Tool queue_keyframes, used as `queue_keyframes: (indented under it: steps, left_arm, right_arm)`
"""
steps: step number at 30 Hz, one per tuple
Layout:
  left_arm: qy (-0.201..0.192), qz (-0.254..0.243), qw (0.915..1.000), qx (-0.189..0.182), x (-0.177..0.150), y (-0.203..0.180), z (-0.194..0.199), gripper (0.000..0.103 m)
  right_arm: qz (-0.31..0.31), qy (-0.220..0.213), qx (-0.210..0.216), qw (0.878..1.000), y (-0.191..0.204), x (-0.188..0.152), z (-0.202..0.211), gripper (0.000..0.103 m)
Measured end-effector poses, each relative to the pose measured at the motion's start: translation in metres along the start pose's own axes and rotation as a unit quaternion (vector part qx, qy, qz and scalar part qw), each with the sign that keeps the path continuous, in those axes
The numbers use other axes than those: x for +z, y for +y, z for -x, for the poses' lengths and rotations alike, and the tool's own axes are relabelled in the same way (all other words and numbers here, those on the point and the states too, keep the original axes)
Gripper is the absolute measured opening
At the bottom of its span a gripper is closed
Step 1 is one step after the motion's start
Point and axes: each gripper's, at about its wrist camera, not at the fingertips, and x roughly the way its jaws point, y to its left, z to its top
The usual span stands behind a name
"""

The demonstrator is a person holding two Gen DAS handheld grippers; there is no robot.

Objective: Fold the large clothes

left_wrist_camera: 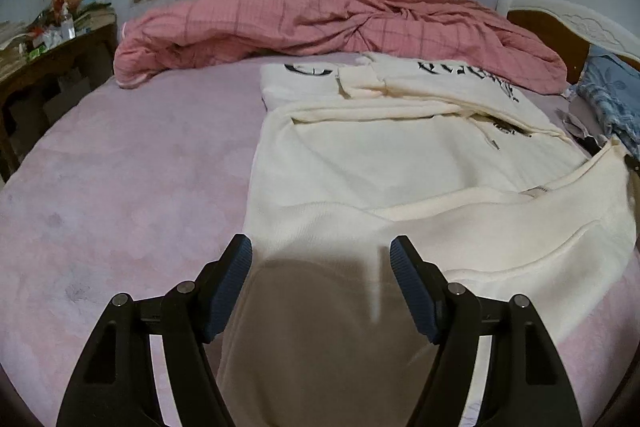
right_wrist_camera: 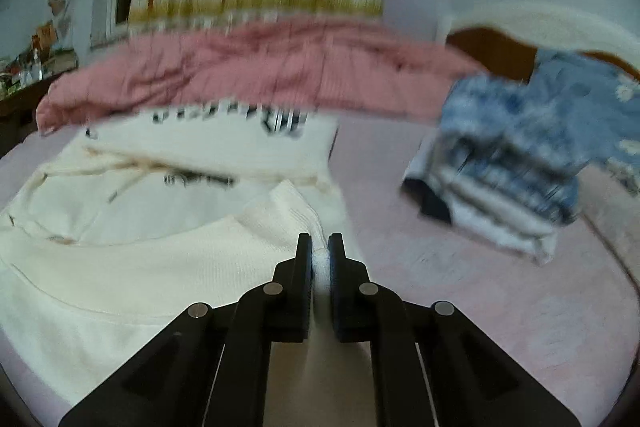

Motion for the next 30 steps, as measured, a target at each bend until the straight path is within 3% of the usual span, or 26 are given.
queue_keyframes:
  steps: [1,2,3,4,5,8,13,16,19,22,24,26,28,29,30]
  left_arm:
    - [0.014,0.004,0.9999,0.0,0.0,0.001,-0.005,0.071]
    - [0.026,0.008,0.9996,-0.002,-0.001,0.003,-0.009,0.064]
    - [0.032,0.013,0.9994,0.005,-0.002,0.004,-0.012,0.039]
    - [0.031,0.018,0.9992,0.016,-0.003,0.006,-0.012,0.029]
    - [0.029,0.023,0.9993,0.002,-0.003,0.008,-0.011,0.015]
    - [-0.017,0.018,0.9997,0.007,-0.003,0.005,0.009,0.009]
    - [-0.111,0.009,0.9934,0.028,0.008,0.0,0.046,0.009]
    - [-0.114,0.019,0.9929,0.027,0.023,0.005,0.041,0.009]
    - [-0.062,0.013,0.9968,0.048,0.028,0.002,0.007,0.009]
    - [0.026,-0.021,0.9971,0.068,0.015,-0.009,-0.038,0.011]
    - [0.04,-0.039,0.9947,0.087,0.015,-0.017,-0.045,0.018]
    - [0.037,-0.049,0.9934,0.097,0.015,-0.021,-0.045,0.02]
    - [0.031,-0.057,0.9914,0.113,0.016,-0.024,-0.041,0.034]
    - [0.019,-0.059,0.9903,0.124,0.015,-0.025,-0.037,0.049]
    - [0.004,-0.06,0.99,0.127,0.015,-0.026,-0.031,0.058]
  right_arm:
    - [0.004,-0.008,-0.002,1.0,0.002,-0.001,0.005,0.008]
    - [0.009,-0.009,-0.002,1.0,0.004,-0.001,0.006,0.008]
    - [0.014,-0.009,-0.005,1.0,0.007,-0.003,0.007,0.008]
    - [0.019,-0.007,-0.008,1.0,0.009,-0.005,0.008,0.008]
    - [0.024,-0.004,-0.01,1.0,0.011,-0.006,0.006,0.008]
    - [0.025,-0.005,-0.013,1.0,0.012,-0.006,0.006,0.008]
    - [0.023,-0.057,-0.036,0.997,0.012,0.001,0.028,0.008]
    - [0.017,-0.057,-0.046,0.997,0.011,0.013,0.022,0.008]
    - [0.01,-0.012,-0.044,0.999,0.008,0.015,-0.004,0.008]
    - [0.004,0.097,-0.032,0.995,0.006,-0.002,-0.05,0.008]
    - [-0.006,0.151,-0.023,0.988,0.002,-0.011,-0.07,0.009]
    - [-0.01,0.15,-0.024,0.988,0.001,-0.01,-0.07,0.009]
    - [-0.009,0.151,-0.027,0.988,0.001,-0.011,-0.069,0.01]
    - [-0.01,0.151,-0.029,0.988,0.001,-0.012,-0.068,0.013]
    - [-0.011,0.148,-0.032,0.988,0.001,-0.012,-0.065,0.02]
